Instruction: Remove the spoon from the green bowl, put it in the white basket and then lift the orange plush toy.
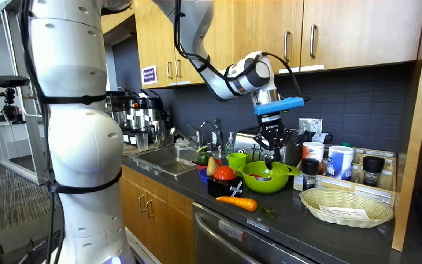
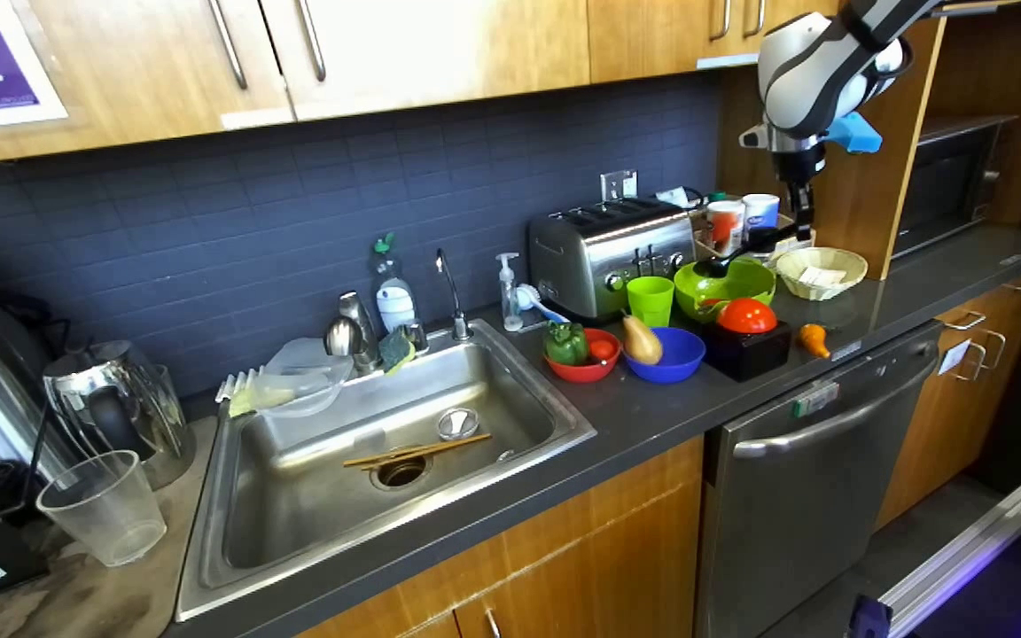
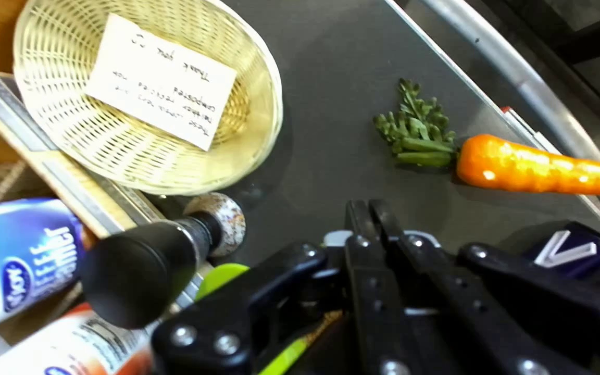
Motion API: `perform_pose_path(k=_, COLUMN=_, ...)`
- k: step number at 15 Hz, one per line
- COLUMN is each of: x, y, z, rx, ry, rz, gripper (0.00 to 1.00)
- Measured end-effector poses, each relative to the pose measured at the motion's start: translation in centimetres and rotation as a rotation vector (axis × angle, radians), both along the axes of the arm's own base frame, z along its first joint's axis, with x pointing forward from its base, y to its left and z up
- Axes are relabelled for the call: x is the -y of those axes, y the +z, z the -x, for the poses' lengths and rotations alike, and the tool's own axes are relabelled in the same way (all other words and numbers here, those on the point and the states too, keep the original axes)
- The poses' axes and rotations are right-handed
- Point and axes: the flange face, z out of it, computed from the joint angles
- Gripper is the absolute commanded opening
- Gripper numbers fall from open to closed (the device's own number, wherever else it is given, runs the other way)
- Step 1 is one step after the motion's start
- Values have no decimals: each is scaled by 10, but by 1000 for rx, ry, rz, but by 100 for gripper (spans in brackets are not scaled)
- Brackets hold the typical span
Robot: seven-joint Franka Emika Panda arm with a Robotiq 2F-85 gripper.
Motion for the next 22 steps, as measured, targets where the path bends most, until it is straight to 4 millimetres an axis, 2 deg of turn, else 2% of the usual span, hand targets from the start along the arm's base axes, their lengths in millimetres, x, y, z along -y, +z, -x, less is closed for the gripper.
perform_pose_path(k=3, x=36, y=12, z=5, rx=12, ry=-28, rz=7, gripper=1)
perform_pose_path(k=6, x=52, y=19, z=8, rx=18, ry=-37, rz=9, gripper=1)
perform_pose_path(k=16, x=54, y=22, z=10, rx=3, ry=-47, rz=8, gripper=1)
perform_pose_path(k=22, x=54, y=51, z=15, rx=52, ry=-47, rz=21, gripper=1)
